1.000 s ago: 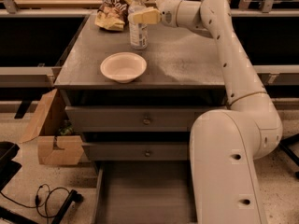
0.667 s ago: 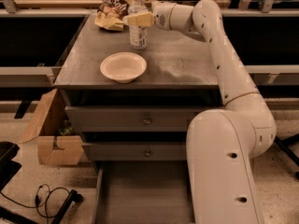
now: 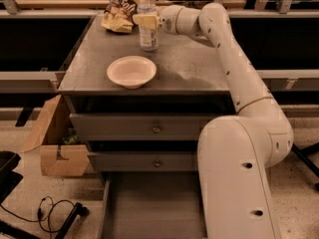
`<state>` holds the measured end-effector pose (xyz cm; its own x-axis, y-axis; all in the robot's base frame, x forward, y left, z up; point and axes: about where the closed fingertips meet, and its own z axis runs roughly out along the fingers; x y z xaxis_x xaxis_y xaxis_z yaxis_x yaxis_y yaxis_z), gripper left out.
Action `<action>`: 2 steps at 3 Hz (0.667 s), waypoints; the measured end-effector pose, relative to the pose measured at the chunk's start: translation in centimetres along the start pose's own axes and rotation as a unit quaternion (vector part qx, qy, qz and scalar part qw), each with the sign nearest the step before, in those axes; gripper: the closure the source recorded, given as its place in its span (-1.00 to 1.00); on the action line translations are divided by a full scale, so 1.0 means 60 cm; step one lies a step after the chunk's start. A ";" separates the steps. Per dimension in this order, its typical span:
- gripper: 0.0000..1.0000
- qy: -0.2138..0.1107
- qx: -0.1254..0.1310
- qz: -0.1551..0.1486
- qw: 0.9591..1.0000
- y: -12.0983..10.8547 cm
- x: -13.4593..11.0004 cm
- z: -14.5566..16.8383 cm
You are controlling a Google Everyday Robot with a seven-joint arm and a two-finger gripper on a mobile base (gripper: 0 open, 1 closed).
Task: Place blue plastic bottle into bottom drawer
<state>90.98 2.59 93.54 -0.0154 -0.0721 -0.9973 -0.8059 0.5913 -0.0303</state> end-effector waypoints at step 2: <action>0.76 0.000 0.000 0.000 1.000 0.000 0.000 0.000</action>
Offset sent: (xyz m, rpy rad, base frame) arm 0.0000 0.0000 0.0000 0.0000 0.0000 0.0000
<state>90.98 2.60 93.54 -0.0154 -0.0721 -0.9973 -0.8060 0.5912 -0.0303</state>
